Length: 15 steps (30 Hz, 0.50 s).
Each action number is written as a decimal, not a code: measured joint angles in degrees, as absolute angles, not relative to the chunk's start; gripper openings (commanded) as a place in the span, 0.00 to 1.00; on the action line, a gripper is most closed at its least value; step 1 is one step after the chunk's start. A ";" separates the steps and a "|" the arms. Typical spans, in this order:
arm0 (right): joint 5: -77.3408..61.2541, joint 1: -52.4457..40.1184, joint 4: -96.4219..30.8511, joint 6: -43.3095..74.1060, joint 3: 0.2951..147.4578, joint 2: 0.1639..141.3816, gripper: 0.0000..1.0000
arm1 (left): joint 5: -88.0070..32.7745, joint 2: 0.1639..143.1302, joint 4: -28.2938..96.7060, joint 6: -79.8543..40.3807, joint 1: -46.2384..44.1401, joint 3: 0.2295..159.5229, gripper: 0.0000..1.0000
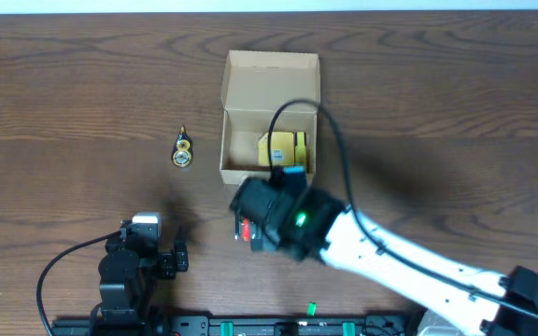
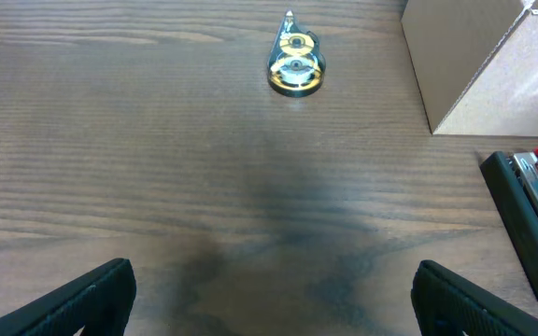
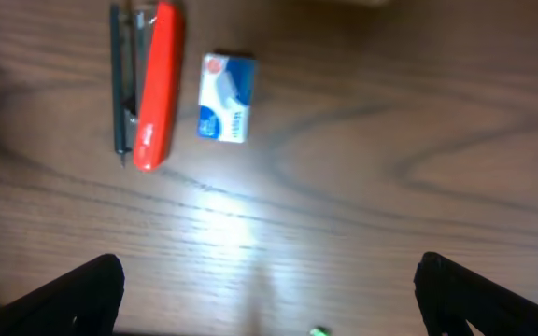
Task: Pack container
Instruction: 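Move the right gripper to the blue staple box and grasp it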
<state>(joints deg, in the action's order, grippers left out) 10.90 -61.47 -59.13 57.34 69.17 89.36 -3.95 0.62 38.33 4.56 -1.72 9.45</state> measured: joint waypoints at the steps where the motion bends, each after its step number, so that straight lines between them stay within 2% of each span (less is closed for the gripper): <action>1: 11.09 -62.30 -57.43 58.46 67.83 89.36 0.99 | -3.95 0.62 38.30 4.56 -1.72 9.45 0.95; 4: 12.32 -64.55 -50.46 62.87 63.42 89.38 0.99 | -3.95 0.62 38.33 4.56 -1.72 9.45 0.95; 15: 19.16 -64.84 -42.83 77.25 59.40 89.49 0.99 | -3.95 0.62 38.30 4.56 -1.72 9.45 0.95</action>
